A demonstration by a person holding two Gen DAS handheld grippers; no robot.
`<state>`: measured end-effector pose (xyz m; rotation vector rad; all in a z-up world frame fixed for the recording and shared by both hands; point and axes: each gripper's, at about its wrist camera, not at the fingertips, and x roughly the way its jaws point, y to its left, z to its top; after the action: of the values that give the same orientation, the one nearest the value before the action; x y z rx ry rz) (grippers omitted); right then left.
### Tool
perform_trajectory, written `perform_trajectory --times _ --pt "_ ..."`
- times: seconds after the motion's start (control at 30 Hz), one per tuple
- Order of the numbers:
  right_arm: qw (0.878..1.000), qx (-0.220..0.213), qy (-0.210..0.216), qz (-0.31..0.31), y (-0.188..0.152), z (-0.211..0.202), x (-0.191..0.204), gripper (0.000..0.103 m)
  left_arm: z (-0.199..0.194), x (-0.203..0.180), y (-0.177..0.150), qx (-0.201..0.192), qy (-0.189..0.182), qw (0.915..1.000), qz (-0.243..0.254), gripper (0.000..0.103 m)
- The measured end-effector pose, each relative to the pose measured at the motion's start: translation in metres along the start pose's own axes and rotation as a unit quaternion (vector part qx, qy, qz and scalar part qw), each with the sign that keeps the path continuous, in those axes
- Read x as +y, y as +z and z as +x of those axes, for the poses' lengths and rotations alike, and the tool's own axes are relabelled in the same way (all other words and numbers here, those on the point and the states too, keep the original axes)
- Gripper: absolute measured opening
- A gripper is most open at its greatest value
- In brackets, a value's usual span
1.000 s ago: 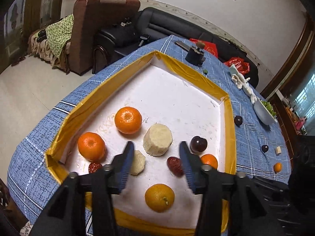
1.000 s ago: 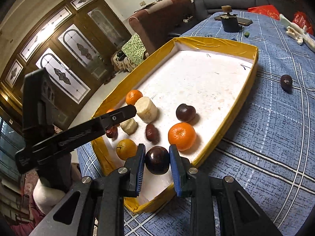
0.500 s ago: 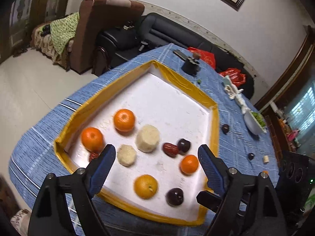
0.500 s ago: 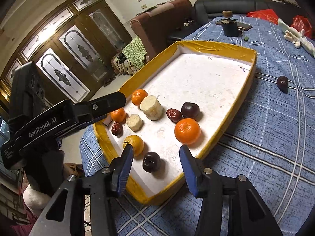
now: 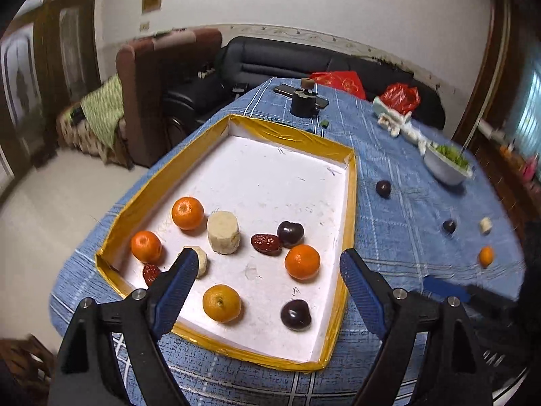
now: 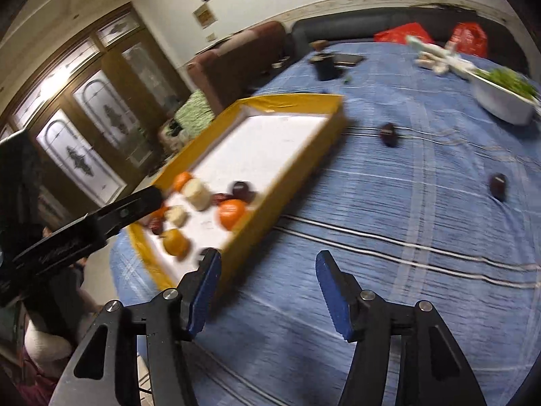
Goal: Organize fruits
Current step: 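Grasp an orange with the right gripper while the left gripper approaches a dark plum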
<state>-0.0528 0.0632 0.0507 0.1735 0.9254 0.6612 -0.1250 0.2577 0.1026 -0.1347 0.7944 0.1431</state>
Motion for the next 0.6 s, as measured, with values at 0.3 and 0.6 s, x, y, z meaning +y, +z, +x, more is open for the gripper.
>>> perform_trajectory --times 0.3,0.6 --pt "0.996 -0.025 -0.063 0.063 -0.015 -0.037 -0.067 0.065 -0.011 -0.046 -0.006 -0.007 0.015 0.9970 0.076 0.085" --pt "0.992 -0.044 -0.081 0.088 -0.023 -0.065 -0.097 0.066 -0.013 -0.068 -0.009 -0.001 0.010 0.9951 0.098 0.085"
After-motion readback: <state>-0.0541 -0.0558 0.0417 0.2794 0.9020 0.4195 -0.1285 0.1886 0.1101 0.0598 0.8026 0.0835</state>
